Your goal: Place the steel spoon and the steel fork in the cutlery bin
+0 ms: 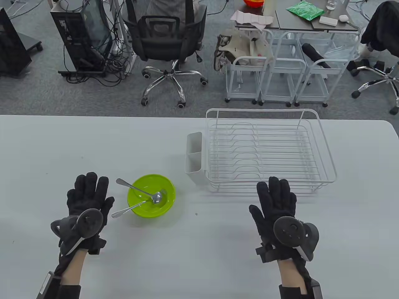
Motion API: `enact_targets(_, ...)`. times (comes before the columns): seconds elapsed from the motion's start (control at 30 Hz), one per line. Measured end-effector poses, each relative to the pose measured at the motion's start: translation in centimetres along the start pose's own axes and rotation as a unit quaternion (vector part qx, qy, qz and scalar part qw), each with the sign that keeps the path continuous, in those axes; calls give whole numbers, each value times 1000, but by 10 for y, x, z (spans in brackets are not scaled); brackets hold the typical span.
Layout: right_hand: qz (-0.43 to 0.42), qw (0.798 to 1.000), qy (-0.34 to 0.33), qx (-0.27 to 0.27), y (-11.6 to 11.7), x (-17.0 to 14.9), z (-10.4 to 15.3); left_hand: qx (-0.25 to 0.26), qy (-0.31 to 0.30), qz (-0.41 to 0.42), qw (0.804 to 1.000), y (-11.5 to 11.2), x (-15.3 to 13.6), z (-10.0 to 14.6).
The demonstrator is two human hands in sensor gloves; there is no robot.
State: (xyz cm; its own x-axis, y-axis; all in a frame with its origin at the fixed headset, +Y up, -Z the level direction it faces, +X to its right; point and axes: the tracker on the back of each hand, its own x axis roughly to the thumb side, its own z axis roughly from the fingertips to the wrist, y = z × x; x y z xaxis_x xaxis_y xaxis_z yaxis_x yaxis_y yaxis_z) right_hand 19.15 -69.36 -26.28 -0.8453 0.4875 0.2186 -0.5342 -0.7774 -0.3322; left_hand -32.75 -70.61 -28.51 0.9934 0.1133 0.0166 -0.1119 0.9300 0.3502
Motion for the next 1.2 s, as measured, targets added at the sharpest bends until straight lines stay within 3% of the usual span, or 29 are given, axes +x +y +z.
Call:
enact_targets(0.67, -14, 1000, 15, 21, 5, -2, 0, -5, 5, 22, 1000, 8, -7, -4)
enact_targets(0.8, -22, 999, 15, 21, 3, -2, 0, -10, 23, 67, 997, 14, -11, -9)
enact_targets(0.9, -30, 999, 17, 19, 2, -3, 0, -12, 20, 112, 993, 21, -5, -19)
enact_targets(1.0, -36, 999, 17, 18, 0, -2, 0, -21, 9, 89, 996, 30, 6, -36)
enact_targets(1.13, -40, 999, 14, 19, 1, -2, -1, -82, 6, 75, 994, 28, 12, -68)
enact_targets(1.2, -42, 999, 14, 20, 1, -2, -1, -136, 14, 62, 989, 20, 10, -87)
